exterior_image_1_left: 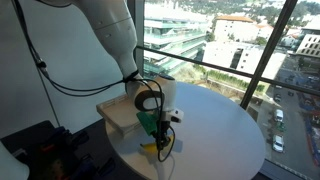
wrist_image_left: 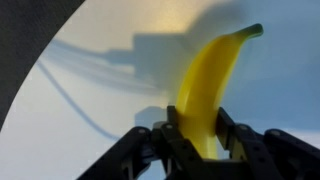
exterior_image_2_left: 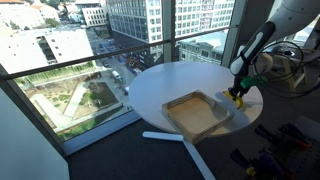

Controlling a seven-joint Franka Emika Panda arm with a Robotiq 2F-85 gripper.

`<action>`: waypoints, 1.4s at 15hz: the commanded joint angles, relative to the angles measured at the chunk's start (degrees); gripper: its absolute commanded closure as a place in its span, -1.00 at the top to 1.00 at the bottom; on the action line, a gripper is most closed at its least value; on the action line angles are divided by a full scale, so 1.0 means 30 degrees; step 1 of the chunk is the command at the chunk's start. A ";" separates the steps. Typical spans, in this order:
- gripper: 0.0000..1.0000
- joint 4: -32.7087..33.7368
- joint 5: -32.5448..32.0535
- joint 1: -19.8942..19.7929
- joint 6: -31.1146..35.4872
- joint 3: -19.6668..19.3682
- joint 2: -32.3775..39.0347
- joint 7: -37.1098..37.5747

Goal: Put the banana on the tray

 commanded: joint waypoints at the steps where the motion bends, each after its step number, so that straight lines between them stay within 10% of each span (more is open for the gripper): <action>1: -0.68 -0.0184 -0.0589 0.0131 -0.0659 -0.0204 -0.0773 0.0284; 21: -0.68 -0.1295 -0.1921 0.0785 -0.3063 -0.0940 -0.3992 0.1283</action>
